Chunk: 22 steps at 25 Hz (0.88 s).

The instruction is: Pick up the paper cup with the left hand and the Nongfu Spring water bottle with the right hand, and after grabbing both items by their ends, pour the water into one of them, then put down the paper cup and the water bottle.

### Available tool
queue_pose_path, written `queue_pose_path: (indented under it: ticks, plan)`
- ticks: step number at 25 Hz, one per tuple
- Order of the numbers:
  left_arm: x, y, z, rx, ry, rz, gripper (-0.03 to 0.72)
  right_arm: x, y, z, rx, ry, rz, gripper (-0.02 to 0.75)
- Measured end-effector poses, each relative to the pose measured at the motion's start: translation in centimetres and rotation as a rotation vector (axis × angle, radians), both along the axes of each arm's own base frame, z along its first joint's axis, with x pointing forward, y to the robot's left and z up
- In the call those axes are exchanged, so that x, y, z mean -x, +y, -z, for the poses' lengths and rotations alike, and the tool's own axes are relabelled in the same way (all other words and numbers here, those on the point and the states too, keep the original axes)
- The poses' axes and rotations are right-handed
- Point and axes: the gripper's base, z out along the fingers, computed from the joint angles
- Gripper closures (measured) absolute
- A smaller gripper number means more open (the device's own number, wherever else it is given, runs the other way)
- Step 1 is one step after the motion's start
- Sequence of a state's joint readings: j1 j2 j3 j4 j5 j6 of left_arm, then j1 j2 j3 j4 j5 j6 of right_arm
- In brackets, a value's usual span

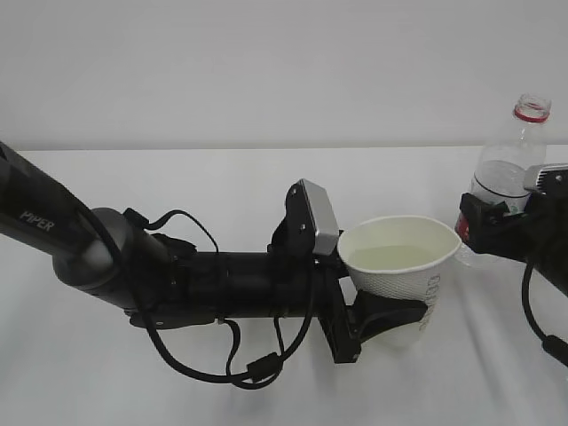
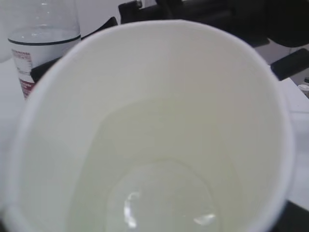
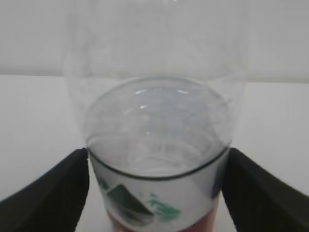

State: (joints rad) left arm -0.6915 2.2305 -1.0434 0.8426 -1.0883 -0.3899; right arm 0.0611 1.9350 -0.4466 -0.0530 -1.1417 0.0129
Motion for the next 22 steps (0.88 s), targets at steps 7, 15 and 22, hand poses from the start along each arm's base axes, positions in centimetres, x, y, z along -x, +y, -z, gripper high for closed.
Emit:
queue_pose_path:
  ticks: [7,15,22]
  plan:
    - [-0.1,0.0,0.0,0.004,0.004,-0.011,0.197,2.0,-0.3,-0.9,-0.001,0.004,0.017,0.094]
    - [-0.1,0.0,-0.1,0.007,0.006,-0.017,0.197,4.2,-0.7,-2.1,-0.007,-0.009,0.052,0.095]
    - [-0.5,0.1,-0.2,0.021,0.018,-0.054,0.197,5.7,-0.9,-3.7,-0.018,-0.057,0.063,0.096]
